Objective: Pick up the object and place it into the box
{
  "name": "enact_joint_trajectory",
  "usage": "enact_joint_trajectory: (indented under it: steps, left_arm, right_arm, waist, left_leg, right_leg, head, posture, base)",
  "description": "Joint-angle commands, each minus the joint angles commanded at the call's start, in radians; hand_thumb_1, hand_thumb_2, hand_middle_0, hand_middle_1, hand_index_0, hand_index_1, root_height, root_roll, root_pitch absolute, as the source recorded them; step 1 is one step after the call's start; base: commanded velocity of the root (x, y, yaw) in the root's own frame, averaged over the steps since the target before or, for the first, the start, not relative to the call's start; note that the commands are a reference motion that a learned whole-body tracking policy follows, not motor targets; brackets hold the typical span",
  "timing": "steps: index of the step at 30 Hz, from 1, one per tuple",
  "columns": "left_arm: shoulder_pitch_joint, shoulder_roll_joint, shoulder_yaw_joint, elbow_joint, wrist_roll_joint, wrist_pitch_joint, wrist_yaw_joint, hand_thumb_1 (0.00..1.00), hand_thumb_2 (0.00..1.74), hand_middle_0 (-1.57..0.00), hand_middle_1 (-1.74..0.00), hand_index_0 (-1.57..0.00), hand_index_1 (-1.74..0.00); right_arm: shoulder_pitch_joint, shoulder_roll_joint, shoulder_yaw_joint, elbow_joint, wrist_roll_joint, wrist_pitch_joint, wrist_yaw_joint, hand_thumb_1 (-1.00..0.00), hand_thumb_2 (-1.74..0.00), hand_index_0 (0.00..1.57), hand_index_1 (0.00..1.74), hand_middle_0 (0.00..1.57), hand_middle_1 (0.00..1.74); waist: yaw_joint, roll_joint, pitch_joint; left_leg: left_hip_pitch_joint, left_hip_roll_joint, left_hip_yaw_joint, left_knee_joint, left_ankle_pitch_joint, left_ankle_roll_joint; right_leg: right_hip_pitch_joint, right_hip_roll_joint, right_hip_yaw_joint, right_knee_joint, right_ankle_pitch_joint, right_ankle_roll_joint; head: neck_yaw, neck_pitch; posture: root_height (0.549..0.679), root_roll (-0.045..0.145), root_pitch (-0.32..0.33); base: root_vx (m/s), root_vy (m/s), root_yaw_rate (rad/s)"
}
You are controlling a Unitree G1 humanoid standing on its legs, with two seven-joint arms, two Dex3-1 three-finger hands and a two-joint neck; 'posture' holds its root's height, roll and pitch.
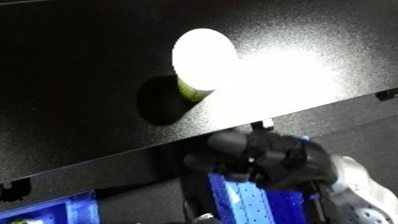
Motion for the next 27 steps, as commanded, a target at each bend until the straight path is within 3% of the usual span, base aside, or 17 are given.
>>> enact_joint_trajectory:
  steps: [9, 12, 15, 16, 18, 23, 27]
  left_arm:
    - [0.021, -0.02, 0.01, -0.017, 0.03, 0.014, -0.005, 0.0, 0.0, 0.0, 0.0, 0.0, 0.0]
    - [0.027, -0.026, 0.006, -0.02, 0.029, 0.016, -0.004, 0.0, 0.0, 0.0, 0.0, 0.0, 0.0]
    - [0.028, -0.032, -0.002, -0.025, 0.022, 0.022, 0.004, 0.0, 0.0, 0.0, 0.0, 0.0, 0.0]
    - [0.028, -0.032, -0.002, -0.025, 0.022, 0.022, 0.004, 0.0, 0.0, 0.0, 0.0, 0.0, 0.0]
    - [0.031, -0.036, -0.011, -0.035, 0.014, 0.029, 0.014, 0.0, 0.0, 0.0, 0.0, 0.0, 0.0]
    - [0.036, -0.041, -0.022, -0.053, 0.009, 0.028, 0.034, 0.0, 0.0, 0.0, 0.0, 0.0, 0.0]
    - [0.036, -0.045, -0.032, -0.056, 0.012, 0.019, 0.047, 0.0, 0.0, 0.0, 0.0, 0.0, 0.0]
  right_arm:
    - [-0.075, 0.039, -0.144, 0.02, -0.002, -0.253, -0.177, 0.0, 0.0, 0.0, 0.0, 0.0, 0.0]
    - [-0.087, 0.036, -0.19, 0.034, -0.044, -0.361, -0.262, 0.0, 0.0, 0.0, 0.0, 0.0, 0.0]
    - [-0.092, 0.017, -0.22, 0.062, -0.132, -0.451, -0.361, 0.0, 0.0, 0.0, 0.0, 0.0, 0.0]
    - [-0.092, 0.017, -0.22, 0.062, -0.132, -0.451, -0.361, 0.0, 0.0, 0.0, 0.0, 0.0, 0.0]
    - [-0.093, -0.012, -0.219, 0.092, -0.241, -0.466, -0.466, 0.0, 0.0, 0.0, 0.0, 0.0, 0.0]
    - [-0.109, -0.057, -0.144, 0.131, -0.429, -0.373, -0.629, 0.0, 0.0, 0.0, 0.0, 0.0, 0.0]
    - [-0.131, -0.076, -0.087, 0.178, -0.526, -0.308, -0.717, 0.0, 0.0, 0.0, 0.0, 0.0, 0.0]
  waist:
    - [0.002, 0.02, -0.005]
    - [-0.001, 0.025, -0.004]
    - [-0.006, 0.029, -0.002]
    - [-0.006, 0.029, -0.002]
    - [-0.01, 0.03, 0.003]
    - [-0.007, 0.024, 0.013]
    - [0.002, 0.019, 0.018]
  left_leg:
    - [-0.003, -0.009, -0.001, 0.019, -0.012, 0.0058]
    - [-0.004, -0.011, 0.002, 0.022, -0.013, 0.0073]
    - [-0.002, -0.01, 0.006, 0.025, -0.014, 0.0085]
    - [-0.002, -0.01, 0.006, 0.025, -0.014, 0.0085]
    - [-0.002, -0.01, 0.009, 0.032, -0.016, 0.0108]
    - [-0.004, -0.011, 0.007, 0.039, -0.014, 0.0191]
    - [-0.005, -0.012, 0.001, 0.039, -0.014, 0.0232]
  right_leg:
    - [0.0, -0.0012, 0.002, 0.015, -0.004, -0.0074]
    - [-0.001, 0.0002, 0.004, 0.017, -0.004, -0.0081]
    - [-0.002, 0.0003, 0.006, 0.02, -0.004, -0.0075]
    - [-0.002, 0.0003, 0.006, 0.02, -0.004, -0.0075]
    - [-0.003, 0.0, 0.01, 0.025, -0.004, -0.0071]
    - [-0.007, 0.0023, 0.015, 0.03, -0.004, -0.0107]
    - [-0.009, 0.0026, 0.014, 0.035, -0.005, -0.0135]
  head:
    - [0.009, 0.001]
    - [0.003, 0.006]
    - [-0.008, 0.016]
    - [-0.008, 0.016]
    - [-0.017, 0.03]
    - [-0.029, 0.037]
    - [-0.024, 0.044]
  posture:
    - [0.643, 0.058, -0.011]
    - [0.643, 0.06, -0.012]
    - [0.643, 0.062, -0.015]
    - [0.643, 0.062, -0.015]
    - [0.642, 0.063, -0.02]
    - [0.641, 0.064, -0.024]
    - [0.64, 0.061, -0.026]
  base:
    - [0.028, 0.021, 0.039]
    - [0.03, 0.03, -0.005]
    - [0.032, 0.03, -0.019]
    - [0.033, 0.03, -0.028]
    - [0.03, 0.027, -0.045]
    - [0.021, 0.009, -0.05]
    - [0.018, -0.006, 0.009]
